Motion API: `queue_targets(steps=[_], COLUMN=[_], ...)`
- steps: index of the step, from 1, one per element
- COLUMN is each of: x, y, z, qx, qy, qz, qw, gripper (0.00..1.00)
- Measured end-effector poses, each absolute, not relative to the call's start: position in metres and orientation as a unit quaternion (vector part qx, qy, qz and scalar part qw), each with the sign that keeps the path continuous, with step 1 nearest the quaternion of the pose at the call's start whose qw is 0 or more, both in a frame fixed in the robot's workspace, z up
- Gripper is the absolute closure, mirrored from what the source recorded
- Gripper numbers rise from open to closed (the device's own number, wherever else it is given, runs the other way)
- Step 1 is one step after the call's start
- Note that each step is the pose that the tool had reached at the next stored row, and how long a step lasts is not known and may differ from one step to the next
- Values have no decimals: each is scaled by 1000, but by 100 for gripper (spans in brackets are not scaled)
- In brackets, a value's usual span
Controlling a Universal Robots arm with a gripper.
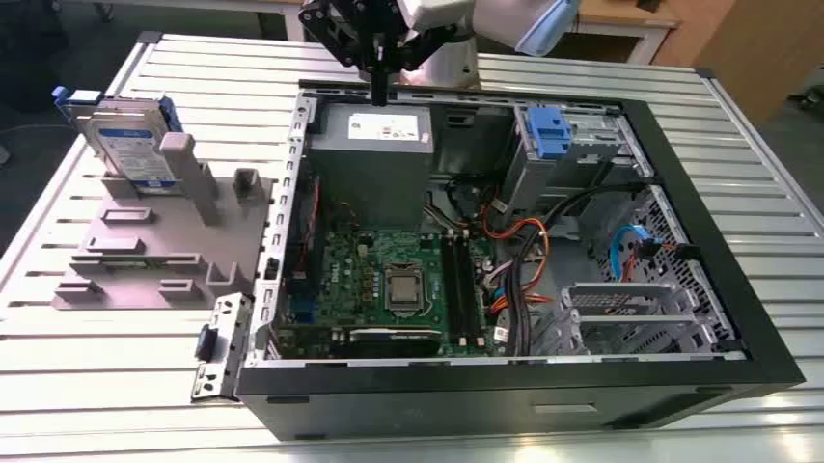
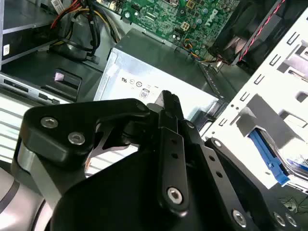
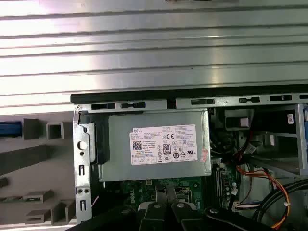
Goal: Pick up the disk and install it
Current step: 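Reach for the disk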
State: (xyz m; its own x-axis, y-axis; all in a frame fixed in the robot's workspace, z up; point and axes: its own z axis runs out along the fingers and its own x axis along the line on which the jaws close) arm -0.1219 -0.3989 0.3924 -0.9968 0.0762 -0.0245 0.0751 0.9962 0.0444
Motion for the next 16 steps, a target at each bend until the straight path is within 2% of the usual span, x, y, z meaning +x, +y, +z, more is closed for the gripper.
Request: queue_targets(steps=[16], x=[-126], y=[-399], z=[392], qx=[38], qy=[999], qz=[22], qw=[13], gripper=[89])
